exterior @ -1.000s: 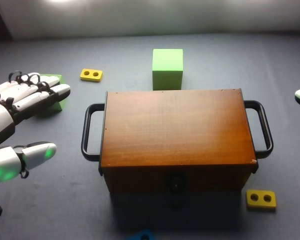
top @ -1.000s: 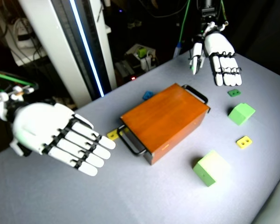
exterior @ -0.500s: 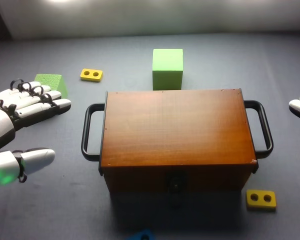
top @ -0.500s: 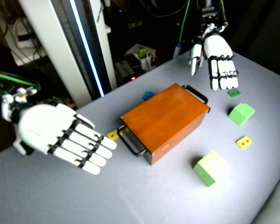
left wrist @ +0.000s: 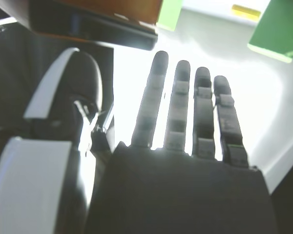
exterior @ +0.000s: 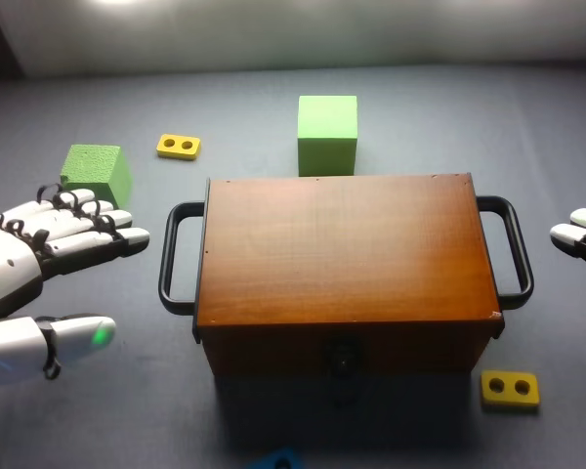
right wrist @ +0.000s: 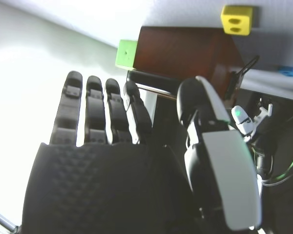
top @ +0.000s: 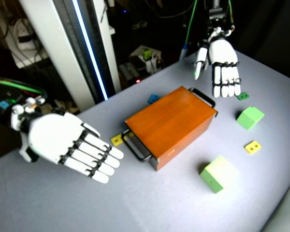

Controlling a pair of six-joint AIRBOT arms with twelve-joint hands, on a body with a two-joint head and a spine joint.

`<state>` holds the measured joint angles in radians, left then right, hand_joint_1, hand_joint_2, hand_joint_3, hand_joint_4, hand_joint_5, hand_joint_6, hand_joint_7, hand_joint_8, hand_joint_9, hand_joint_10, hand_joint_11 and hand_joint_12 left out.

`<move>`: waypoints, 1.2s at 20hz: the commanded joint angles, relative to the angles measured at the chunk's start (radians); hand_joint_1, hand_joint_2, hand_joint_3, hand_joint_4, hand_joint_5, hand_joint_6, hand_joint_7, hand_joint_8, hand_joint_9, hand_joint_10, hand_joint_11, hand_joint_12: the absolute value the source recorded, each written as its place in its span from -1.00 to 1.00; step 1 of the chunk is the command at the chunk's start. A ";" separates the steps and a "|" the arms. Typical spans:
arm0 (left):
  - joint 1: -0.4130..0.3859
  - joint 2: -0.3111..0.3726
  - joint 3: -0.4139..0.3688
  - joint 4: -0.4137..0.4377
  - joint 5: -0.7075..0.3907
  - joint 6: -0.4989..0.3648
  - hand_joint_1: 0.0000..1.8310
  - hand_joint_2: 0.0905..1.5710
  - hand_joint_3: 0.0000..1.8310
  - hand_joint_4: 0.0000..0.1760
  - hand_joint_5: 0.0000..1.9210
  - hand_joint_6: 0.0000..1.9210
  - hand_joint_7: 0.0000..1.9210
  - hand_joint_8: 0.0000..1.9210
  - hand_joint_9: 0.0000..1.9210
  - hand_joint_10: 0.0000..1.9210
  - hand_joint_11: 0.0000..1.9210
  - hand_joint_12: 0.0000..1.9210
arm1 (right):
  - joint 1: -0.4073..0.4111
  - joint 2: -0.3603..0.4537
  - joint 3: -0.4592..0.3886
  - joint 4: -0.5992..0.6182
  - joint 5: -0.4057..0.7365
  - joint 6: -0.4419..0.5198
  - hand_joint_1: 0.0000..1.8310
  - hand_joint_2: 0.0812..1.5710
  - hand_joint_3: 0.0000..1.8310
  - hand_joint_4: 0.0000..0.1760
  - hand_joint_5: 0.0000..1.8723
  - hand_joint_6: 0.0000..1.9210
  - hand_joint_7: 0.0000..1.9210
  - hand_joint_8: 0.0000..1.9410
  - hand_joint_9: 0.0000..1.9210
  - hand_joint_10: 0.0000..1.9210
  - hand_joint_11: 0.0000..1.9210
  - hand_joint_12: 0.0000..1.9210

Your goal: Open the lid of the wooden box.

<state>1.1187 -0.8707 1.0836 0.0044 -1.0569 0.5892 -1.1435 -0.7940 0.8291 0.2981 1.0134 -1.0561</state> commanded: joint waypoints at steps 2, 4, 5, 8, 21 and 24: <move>-0.008 -0.008 0.007 0.002 -0.080 -0.021 -0.80 0.79 -1.00 -1.00 -0.77 -1.00 -0.86 -1.00 -0.96 -1.00 -1.00 -1.00 | 0.026 -0.010 0.013 -0.026 0.067 -0.001 -0.55 0.76 -1.00 -1.00 -0.95 -1.00 -1.00 -1.00 -1.00 -1.00 -1.00 -1.00; -0.009 -0.016 0.014 0.013 -0.069 -0.034 -0.84 0.80 -1.00 -1.00 -0.79 -1.00 -0.87 -1.00 -0.96 -1.00 -1.00 -1.00 | 0.047 -0.021 0.025 -0.042 0.027 -0.001 -0.54 0.75 -1.00 -1.00 -0.96 -1.00 -1.00 -1.00 -1.00 -1.00 -1.00 -1.00; -0.011 -0.019 0.015 0.018 -0.064 -0.037 -0.85 0.81 -0.99 -1.00 -0.79 -1.00 -0.87 -1.00 -0.96 -1.00 -1.00 -1.00 | 0.053 -0.026 0.030 -0.046 0.014 -0.001 -0.56 0.75 -1.00 -1.00 -0.94 -0.99 -1.00 -1.00 -1.00 -1.00 -1.00 -1.00; -0.015 -0.029 0.021 0.035 -0.047 -0.050 -0.85 0.81 -0.99 -1.00 -0.79 -1.00 -0.86 -1.00 -0.96 -1.00 -1.00 -1.00 | 0.072 -0.047 0.047 -0.053 -0.024 -0.001 -0.51 0.74 -1.00 -1.00 -0.92 -0.99 -1.00 -1.00 -1.00 -1.00 -1.00 -1.00; -0.037 -0.057 0.033 0.087 -0.051 -0.091 -0.89 0.84 -0.99 -1.00 -0.82 -1.00 -0.92 -1.00 -1.00 -1.00 -1.00 -1.00 | 0.129 -0.087 0.073 -0.091 -0.076 -0.001 -0.57 0.74 -1.00 -1.00 -0.96 -1.00 -1.00 -1.00 -1.00 -1.00 -1.00 -1.00; -0.037 -0.056 0.028 0.096 -0.077 -0.097 -0.93 0.84 -1.00 -1.00 -0.88 -1.00 -0.99 -1.00 -1.00 -1.00 -1.00 -1.00 | 0.130 -0.085 0.069 -0.094 -0.059 0.000 -0.52 0.73 -1.00 -1.00 -0.97 -1.00 -1.00 -1.00 -1.00 -1.00 -1.00 -1.00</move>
<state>1.0897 -0.9211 1.1133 0.1120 -0.9989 0.5026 -1.0252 -0.8810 0.9001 0.2169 0.8162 -1.0592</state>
